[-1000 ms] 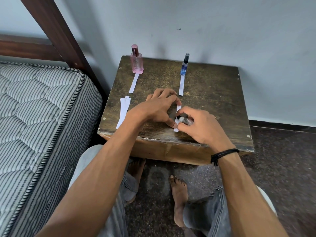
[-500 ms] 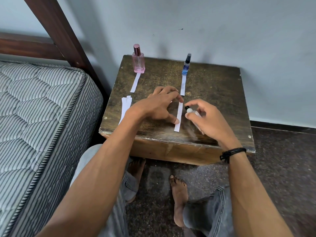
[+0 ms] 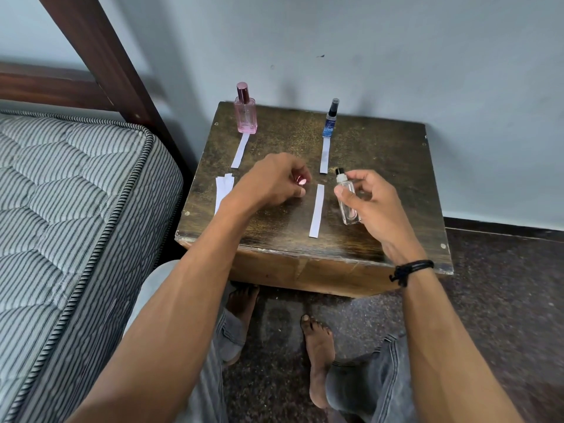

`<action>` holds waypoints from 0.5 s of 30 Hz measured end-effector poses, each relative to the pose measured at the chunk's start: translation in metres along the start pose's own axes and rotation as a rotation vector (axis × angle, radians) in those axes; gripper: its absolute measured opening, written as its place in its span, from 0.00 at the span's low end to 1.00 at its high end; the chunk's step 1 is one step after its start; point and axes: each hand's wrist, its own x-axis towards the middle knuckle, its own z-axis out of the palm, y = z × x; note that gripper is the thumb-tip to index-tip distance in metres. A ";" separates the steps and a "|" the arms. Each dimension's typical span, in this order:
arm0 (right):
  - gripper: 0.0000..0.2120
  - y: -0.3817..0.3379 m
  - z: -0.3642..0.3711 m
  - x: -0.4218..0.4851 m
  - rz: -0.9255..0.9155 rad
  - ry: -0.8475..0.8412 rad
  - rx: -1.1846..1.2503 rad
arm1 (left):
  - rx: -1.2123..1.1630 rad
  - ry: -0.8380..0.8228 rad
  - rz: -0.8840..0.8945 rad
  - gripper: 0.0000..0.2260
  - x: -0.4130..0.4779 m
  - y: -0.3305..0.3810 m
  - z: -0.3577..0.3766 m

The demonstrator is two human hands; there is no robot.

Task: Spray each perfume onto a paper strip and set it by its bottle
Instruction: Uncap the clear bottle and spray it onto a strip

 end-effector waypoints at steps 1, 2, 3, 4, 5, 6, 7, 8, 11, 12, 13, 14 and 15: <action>0.15 0.000 -0.001 0.000 -0.004 0.010 0.017 | -0.026 0.020 -0.007 0.12 0.001 -0.001 0.000; 0.15 0.000 -0.001 0.000 -0.011 0.023 0.031 | -0.065 0.049 -0.007 0.13 0.002 -0.001 0.000; 0.15 -0.001 -0.002 0.000 -0.018 0.036 0.045 | -0.124 0.092 0.002 0.13 0.002 0.000 0.000; 0.15 -0.001 -0.002 0.000 -0.025 0.049 0.060 | -0.201 0.149 0.013 0.13 0.002 0.001 0.000; 0.15 -0.002 -0.002 0.001 -0.028 0.060 0.074 | -0.287 0.210 0.022 0.13 0.002 0.003 0.000; 0.14 -0.001 -0.002 0.001 -0.031 0.068 0.085 | -0.369 0.261 0.029 0.13 0.001 0.007 0.000; 0.14 -0.001 -0.002 0.001 -0.032 0.074 0.094 | -0.436 0.293 0.035 0.13 0.000 0.010 0.001; 0.13 -0.001 -0.002 0.002 -0.031 0.077 0.104 | -0.484 0.306 0.043 0.12 -0.001 0.014 0.003; 0.14 -0.002 -0.001 0.002 -0.037 0.071 0.123 | -0.525 0.303 0.071 0.10 -0.002 0.018 0.009; 0.14 -0.002 0.000 0.002 -0.041 0.066 0.126 | -0.545 0.298 0.078 0.10 -0.001 0.019 0.012; 0.15 -0.003 0.000 0.001 -0.042 0.062 0.132 | -0.574 0.291 0.083 0.10 -0.001 0.020 0.013; 0.15 -0.003 0.000 0.001 -0.044 0.057 0.138 | -0.603 0.283 0.086 0.10 0.000 0.021 0.015; 0.15 -0.003 -0.001 0.001 -0.048 0.051 0.140 | -0.628 0.276 0.087 0.11 0.000 0.021 0.017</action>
